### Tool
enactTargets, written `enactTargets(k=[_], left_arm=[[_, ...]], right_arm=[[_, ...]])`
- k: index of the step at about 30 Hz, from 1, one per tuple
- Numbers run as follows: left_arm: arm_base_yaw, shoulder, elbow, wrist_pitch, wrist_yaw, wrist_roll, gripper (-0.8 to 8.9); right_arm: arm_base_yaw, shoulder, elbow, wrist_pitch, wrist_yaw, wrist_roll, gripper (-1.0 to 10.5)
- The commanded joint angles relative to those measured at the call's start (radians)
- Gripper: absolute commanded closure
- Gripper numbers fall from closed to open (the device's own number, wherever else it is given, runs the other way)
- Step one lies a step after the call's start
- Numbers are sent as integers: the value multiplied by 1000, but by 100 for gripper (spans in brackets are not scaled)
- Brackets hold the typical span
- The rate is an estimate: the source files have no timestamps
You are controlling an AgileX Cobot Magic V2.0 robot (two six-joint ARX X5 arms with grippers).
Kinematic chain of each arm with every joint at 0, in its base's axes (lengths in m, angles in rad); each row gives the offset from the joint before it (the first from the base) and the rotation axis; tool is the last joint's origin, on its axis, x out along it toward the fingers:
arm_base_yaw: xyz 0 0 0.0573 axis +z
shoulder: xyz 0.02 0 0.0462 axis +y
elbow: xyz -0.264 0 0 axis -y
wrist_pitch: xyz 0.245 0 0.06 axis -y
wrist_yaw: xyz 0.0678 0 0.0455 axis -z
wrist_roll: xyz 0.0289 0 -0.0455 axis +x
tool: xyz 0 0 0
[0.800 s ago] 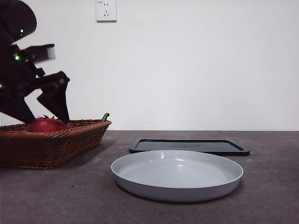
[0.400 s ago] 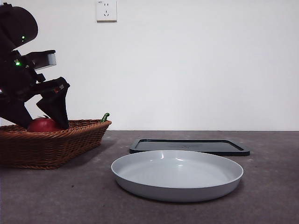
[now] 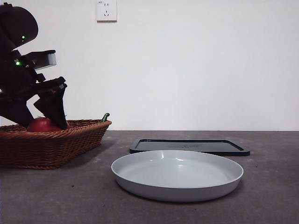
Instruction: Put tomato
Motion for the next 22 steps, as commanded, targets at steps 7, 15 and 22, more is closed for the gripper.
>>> enactTargets(k=[7,15,22], left_arm=[[-27,-146,55,6,19,-46,483],[-179,-276,56,11,89,-77,483],[-383,-229,56,63,89,-75,482]], right_arm=[[5,8,19,8,0,-1,550],[5,8,19,9,0,-2,550],[5,8,19,8,0,-1,550]])
